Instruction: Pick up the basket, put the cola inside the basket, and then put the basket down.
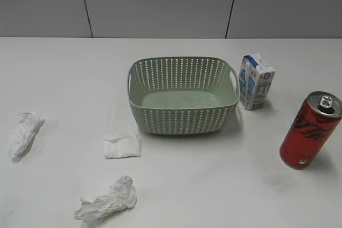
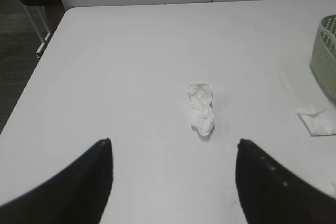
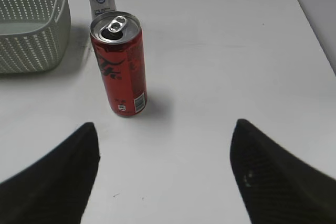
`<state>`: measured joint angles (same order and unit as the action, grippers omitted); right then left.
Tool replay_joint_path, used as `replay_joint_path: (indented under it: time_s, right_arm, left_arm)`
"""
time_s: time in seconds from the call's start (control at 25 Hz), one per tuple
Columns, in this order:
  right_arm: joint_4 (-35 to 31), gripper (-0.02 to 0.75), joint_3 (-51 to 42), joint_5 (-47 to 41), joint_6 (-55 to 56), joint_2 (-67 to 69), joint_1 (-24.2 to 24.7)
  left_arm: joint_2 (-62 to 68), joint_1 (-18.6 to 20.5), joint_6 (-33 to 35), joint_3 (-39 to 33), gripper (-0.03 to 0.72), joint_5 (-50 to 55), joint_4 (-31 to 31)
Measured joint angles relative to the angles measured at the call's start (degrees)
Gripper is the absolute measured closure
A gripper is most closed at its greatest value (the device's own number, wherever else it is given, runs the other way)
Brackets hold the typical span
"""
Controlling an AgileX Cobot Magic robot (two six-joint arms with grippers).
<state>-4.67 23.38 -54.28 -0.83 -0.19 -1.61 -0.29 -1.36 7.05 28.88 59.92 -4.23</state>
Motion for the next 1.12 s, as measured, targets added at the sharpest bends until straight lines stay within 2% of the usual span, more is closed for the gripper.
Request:
replay_joint_path:
  time_s: [1.12]
  right_arm:
    - [0.0,0.148,0.0,0.0,0.0,0.0,0.0]
  left_arm:
    - [0.0,0.0,0.0,0.0,0.134,0.0,0.0]
